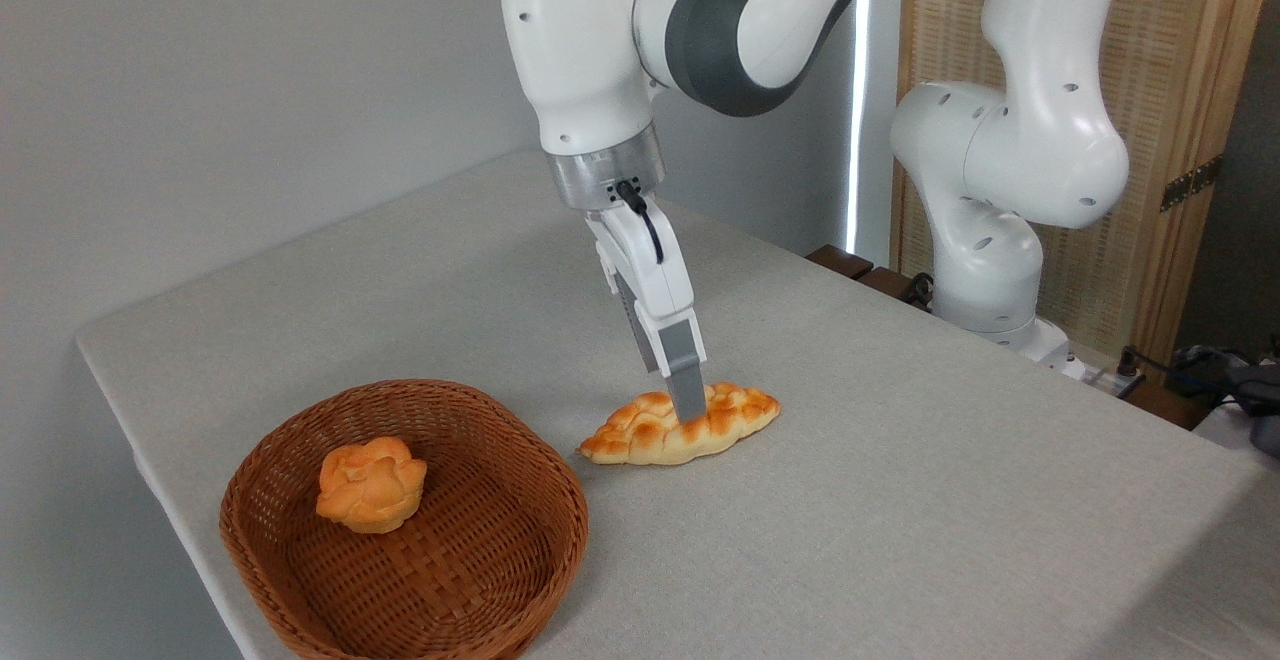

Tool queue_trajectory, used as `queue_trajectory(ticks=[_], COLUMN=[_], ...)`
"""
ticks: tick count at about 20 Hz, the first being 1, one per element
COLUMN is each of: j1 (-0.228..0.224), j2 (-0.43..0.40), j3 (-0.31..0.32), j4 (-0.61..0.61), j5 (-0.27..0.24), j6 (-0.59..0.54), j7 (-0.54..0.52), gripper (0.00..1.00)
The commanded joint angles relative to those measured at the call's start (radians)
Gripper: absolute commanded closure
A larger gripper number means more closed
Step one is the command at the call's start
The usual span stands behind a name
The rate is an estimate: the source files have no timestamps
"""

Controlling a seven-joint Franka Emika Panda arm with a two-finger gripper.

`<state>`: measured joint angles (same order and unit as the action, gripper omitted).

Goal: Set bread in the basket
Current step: 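Move the open gripper over the braided bread roll and lower it, then close the gripper on the middle of the braided bread roll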

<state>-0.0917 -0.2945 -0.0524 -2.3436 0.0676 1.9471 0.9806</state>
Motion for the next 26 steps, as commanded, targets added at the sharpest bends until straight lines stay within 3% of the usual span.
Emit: queue_trajectory(ticks=[1,14,18,22,26], j1=[-0.007,-0.005,-0.005,-0.007,-0.007], j2=[0.008,0.023,0.029,0.031,0.031], j3=[0.016,0.028,0.028,0.028,0.028], j4=[-0.017,-0.06,-0.063,-0.063,-0.063], j5=[0.034,0.035,0.034,0.032,0.032], j6=[0.027,0.078,0.079,0.078,0.078], j7=[0.024,0.053,0.053,0.053,0.053], gripper=[0.0,0.01,0.38,0.46,0.46])
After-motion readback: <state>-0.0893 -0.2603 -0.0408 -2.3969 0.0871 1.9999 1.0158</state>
